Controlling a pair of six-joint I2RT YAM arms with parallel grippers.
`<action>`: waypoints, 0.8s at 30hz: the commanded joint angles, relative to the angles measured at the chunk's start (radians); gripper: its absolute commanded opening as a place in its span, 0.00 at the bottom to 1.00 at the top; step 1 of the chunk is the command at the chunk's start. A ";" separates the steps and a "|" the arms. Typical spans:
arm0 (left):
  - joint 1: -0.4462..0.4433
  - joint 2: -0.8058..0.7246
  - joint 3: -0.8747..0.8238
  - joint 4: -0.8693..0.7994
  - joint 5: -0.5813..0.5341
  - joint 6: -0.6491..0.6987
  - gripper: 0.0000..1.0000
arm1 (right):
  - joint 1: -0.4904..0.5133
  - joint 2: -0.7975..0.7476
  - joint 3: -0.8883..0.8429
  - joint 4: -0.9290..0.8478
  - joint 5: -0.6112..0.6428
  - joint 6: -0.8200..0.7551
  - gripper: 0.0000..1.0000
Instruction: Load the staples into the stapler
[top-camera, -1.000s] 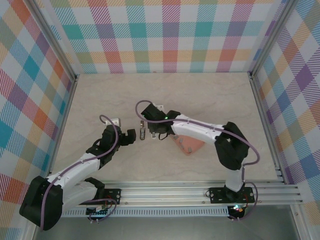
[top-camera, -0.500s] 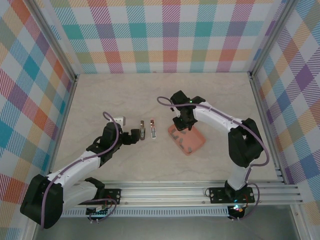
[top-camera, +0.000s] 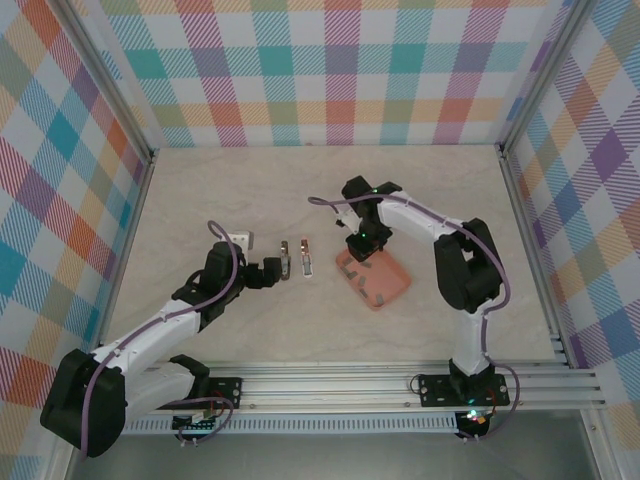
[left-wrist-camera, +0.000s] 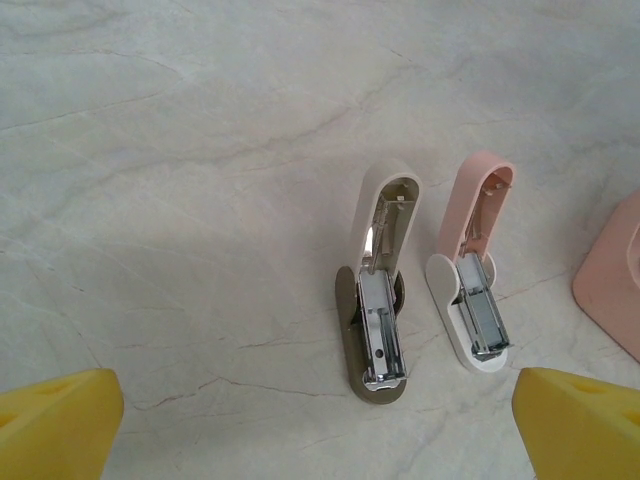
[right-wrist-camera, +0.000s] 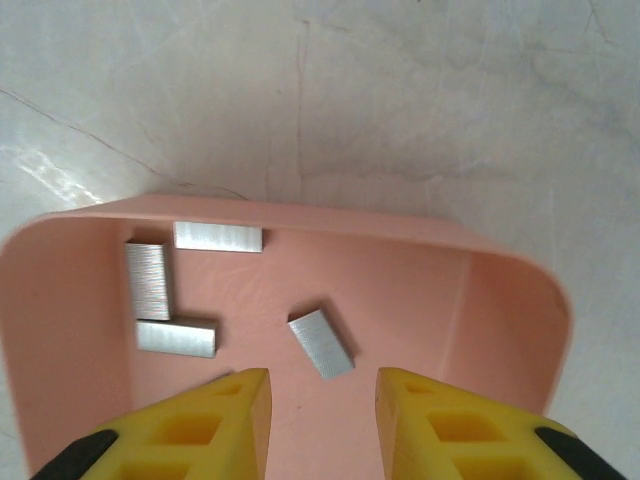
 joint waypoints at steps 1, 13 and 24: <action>0.008 0.004 0.012 -0.012 -0.014 0.021 1.00 | -0.019 0.030 0.037 -0.037 -0.050 -0.067 0.33; 0.009 0.040 0.018 -0.008 -0.007 0.022 1.00 | -0.020 0.050 0.008 -0.025 -0.134 -0.064 0.32; 0.008 0.014 0.007 -0.009 -0.008 0.020 1.00 | -0.014 0.065 0.001 0.006 -0.103 -0.059 0.32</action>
